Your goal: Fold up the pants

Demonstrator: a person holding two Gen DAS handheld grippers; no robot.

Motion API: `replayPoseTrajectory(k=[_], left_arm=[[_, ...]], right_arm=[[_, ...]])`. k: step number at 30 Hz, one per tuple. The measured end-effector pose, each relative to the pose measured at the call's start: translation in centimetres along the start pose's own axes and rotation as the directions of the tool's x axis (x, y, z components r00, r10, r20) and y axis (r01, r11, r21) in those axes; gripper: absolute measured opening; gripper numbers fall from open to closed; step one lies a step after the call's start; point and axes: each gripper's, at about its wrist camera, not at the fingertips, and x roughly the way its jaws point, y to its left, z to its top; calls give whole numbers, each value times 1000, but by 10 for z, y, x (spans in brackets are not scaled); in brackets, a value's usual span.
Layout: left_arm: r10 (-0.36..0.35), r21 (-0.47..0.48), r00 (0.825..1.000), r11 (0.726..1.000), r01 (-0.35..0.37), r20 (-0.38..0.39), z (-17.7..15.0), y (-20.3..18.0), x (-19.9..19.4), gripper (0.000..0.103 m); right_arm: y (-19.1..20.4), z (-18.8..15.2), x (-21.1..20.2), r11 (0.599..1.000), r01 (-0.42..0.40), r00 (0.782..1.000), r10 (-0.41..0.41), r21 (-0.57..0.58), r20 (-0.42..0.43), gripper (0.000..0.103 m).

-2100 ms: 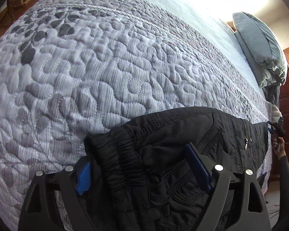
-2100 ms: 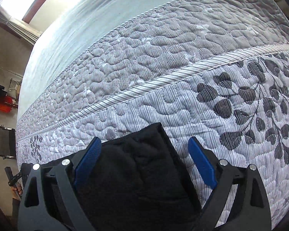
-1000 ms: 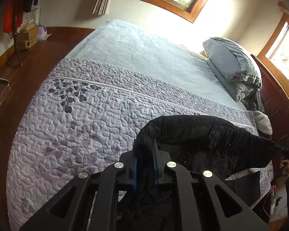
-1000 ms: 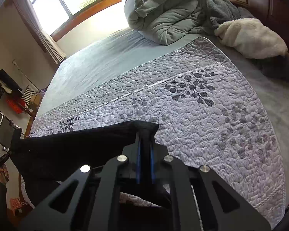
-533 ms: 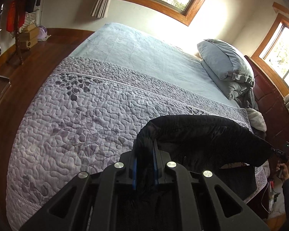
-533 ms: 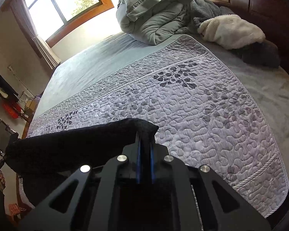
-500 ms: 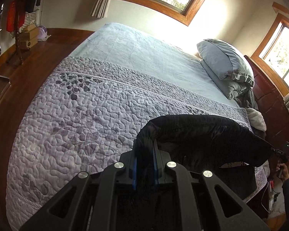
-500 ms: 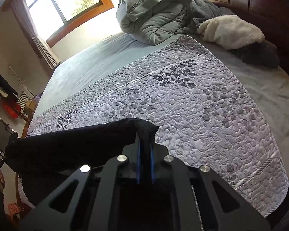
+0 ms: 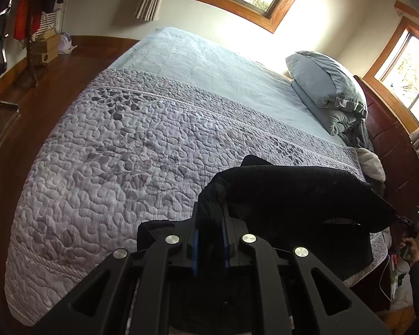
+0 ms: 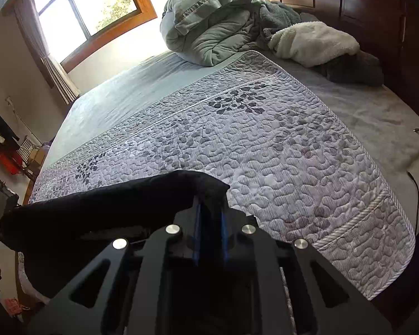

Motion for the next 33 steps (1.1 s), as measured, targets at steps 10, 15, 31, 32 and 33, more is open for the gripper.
replayPoseTrajectory(k=[10,15,31,32,33], left_arm=[[16,10,1000,1000,-15,-23,-45,3,-11,13],[10,12,999,1000,-10,-45,-70,6,-14,14],[329,-45,910,935,-351,-253,-153,68,5,55],[355,-76,899,920,-385,-255,-157,77,0,55],[365,-119,898,908,-401,-247,-161,85,-7,55]], right_arm=[[-19,-56,-18,997,19,1000,-20,71,8,14],[-20,-82,-21,996,13,1000,-13,87,0,17],[-49,-141,-19,950,73,988,-28,303,-149,68],[-55,-147,-20,936,70,986,-14,345,-164,68],[-61,-154,-22,918,61,986,6,391,-168,68]])
